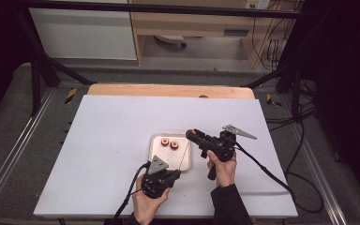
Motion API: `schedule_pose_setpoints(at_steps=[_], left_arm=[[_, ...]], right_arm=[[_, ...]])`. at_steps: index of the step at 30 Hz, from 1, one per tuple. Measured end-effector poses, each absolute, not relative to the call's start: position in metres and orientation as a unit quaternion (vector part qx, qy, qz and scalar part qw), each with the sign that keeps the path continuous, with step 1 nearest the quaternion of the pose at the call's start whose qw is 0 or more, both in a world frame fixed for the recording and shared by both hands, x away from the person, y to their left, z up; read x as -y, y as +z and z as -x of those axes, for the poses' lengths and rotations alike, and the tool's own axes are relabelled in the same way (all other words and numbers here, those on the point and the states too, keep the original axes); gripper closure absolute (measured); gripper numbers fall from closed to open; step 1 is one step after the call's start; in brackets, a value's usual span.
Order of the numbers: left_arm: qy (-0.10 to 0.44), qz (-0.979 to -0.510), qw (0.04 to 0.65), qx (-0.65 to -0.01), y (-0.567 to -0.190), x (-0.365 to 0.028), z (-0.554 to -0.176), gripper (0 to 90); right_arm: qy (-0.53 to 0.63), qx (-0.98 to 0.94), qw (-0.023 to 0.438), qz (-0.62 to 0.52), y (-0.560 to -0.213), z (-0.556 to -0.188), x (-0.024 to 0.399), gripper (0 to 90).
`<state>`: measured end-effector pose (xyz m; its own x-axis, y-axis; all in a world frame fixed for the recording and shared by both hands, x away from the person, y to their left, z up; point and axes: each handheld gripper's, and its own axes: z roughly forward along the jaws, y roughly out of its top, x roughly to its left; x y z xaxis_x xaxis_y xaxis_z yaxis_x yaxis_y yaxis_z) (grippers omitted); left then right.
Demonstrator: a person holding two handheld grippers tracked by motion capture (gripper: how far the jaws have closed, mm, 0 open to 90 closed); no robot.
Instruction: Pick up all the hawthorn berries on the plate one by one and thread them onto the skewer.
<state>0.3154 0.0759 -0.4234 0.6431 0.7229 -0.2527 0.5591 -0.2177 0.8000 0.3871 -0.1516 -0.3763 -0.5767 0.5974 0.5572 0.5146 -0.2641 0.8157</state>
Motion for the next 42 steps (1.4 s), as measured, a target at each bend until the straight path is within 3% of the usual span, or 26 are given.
schedule_pose_setpoints(at_steps=[42], left_arm=[[0.081,-0.762,0.477,-0.43,-0.424,-0.079,-0.32,88.5]], right_arm=[[0.636,-0.635,0.042,-0.437,-0.393,-0.379,0.141,59.8]])
